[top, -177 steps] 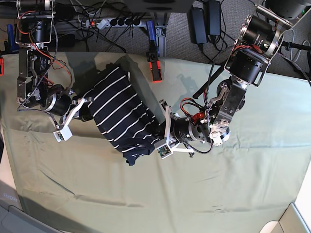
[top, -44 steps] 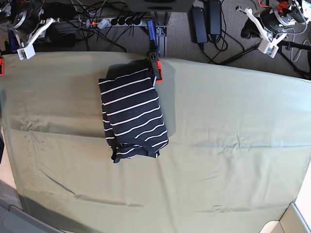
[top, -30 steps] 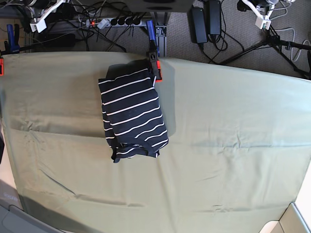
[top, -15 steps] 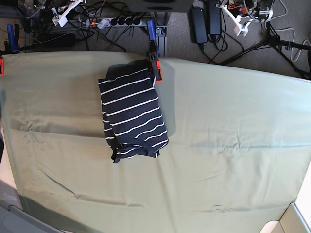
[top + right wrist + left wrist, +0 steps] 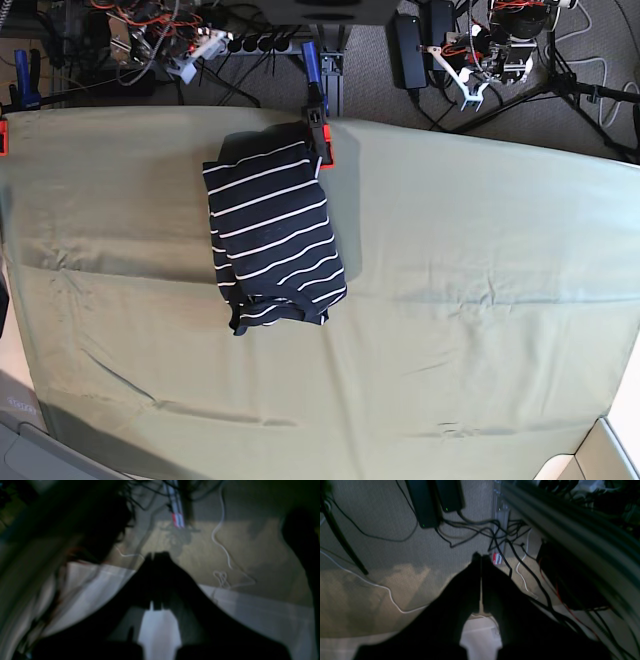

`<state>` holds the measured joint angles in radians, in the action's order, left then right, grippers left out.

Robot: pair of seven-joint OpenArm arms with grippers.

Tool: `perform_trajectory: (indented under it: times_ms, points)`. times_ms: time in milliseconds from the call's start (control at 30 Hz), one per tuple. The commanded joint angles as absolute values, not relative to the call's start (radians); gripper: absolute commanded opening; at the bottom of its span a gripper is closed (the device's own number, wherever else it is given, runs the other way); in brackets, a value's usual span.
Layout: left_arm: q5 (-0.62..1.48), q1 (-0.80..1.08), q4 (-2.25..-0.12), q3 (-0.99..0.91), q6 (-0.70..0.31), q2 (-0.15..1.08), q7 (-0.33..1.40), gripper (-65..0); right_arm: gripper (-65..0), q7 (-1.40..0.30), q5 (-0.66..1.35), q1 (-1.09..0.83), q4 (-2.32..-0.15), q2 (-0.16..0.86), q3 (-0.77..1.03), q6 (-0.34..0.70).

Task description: Fold the T-shirt properly

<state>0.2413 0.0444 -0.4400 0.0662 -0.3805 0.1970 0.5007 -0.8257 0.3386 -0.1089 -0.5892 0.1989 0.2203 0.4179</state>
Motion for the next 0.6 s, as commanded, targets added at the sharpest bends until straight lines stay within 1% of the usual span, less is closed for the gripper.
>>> perform_trajectory:
  times_ms: [0, 167, 367, 567]
  points:
    - [0.243, 0.033, -0.444, 0.066, -0.381, 0.197, 0.504, -64.1, -65.0, -0.829, 0.331, -0.093, -0.595, 0.204, 0.222, 0.342]
    - [0.243, 0.014, -0.445, 0.066, -0.381, 0.199, 0.484, -64.1, -65.0, -0.821, 0.279, -0.047, -0.597, 0.179, 0.222, 0.335]
    - [0.281, 0.015, -0.446, 0.066, -0.381, 0.202, 0.473, -64.1, -65.0, -0.903, 0.272, -0.037, -0.604, 0.179, 0.222, 0.336]
    - [0.281, 0.014, -0.446, 0.066, -0.381, 0.202, 0.445, -64.1, -65.0, -0.885, 0.273, -0.041, -0.604, 0.179, 0.222, 0.336]
